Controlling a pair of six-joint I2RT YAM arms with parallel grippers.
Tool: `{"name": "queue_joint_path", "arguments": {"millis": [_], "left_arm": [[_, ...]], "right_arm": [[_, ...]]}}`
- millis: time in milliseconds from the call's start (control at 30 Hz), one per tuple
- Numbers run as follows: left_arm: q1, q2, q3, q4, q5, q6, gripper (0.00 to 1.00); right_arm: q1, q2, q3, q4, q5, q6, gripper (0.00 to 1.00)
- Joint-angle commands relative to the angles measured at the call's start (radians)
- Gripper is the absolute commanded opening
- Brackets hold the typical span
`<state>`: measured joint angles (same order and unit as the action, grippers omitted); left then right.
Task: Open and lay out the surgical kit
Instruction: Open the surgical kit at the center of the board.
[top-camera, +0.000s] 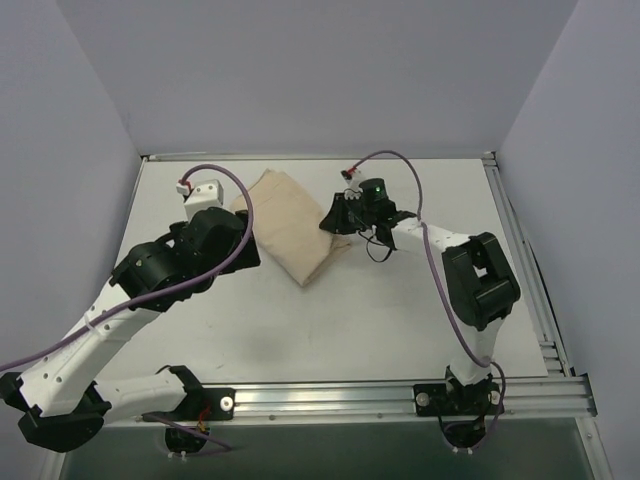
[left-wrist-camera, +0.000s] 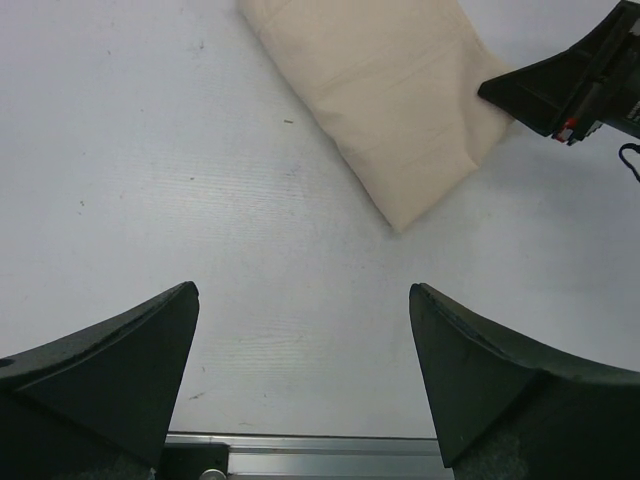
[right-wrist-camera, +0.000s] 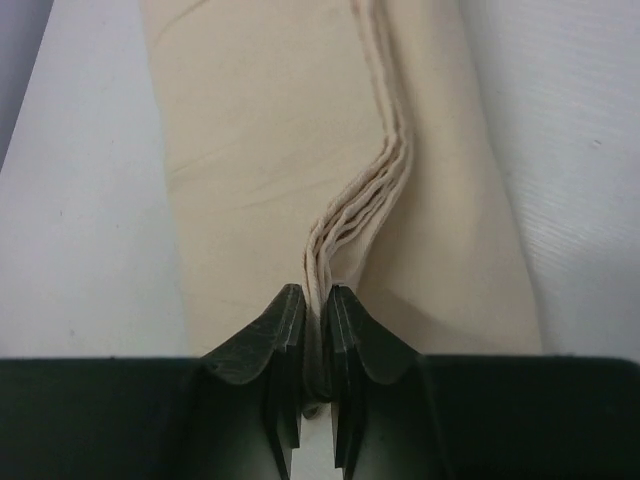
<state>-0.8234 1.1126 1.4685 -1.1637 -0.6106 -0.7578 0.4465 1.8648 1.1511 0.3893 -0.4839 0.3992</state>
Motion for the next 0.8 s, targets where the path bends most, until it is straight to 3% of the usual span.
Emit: {"name": "queue_joint_path", "arguments": {"millis": [0, 267, 433, 467, 500, 567, 600, 667, 767], "left_arm": [[0.001, -0.072, 0.009, 0.009, -0.006, -0.037, 0.96], [-0.002, -0.189, 0.01, -0.025, -0.109, -0.11, 0.97], [0.0, -0.223, 0.027, -0.057, -0.136, -0.121, 0.97], [0.0, -0.227, 0.027, -0.06, -0.138, -0.121, 0.97], [0.0, -0.231, 0.024, -0.065, -0.14, -0.123, 0.97], [0.0, -0.234, 0.016, -0.071, -0.138, -0.126, 0.96], [0.0, -0.235, 0.006, -0.068, -0.138, -0.129, 0.96], [0.0, -0.234, -0.007, -0.053, -0.13, -0.124, 0.96], [0.0, -0.221, -0.023, -0.022, -0.117, -0.115, 0.96]], "right_arm": [[0.128, -0.058, 0.117, -0.073, 0.021, -0.124, 0.03], [0.452, 0.005, 0.292, -0.268, 0.056, -0.292, 0.02], [0.633, 0.054, 0.263, -0.268, 0.102, -0.27, 0.07], [0.652, 0.059, 0.247, -0.262, 0.119, -0.264, 0.12], [0.665, 0.059, 0.225, -0.256, 0.14, -0.248, 0.29], [0.681, 0.04, 0.155, -0.215, 0.2, -0.223, 0.48], [0.679, 0.033, 0.133, -0.187, 0.215, -0.195, 0.67], [0.673, -0.015, 0.084, -0.164, 0.258, -0.186, 0.89], [0.663, -0.084, 0.049, -0.155, 0.317, -0.166, 0.99]]}}
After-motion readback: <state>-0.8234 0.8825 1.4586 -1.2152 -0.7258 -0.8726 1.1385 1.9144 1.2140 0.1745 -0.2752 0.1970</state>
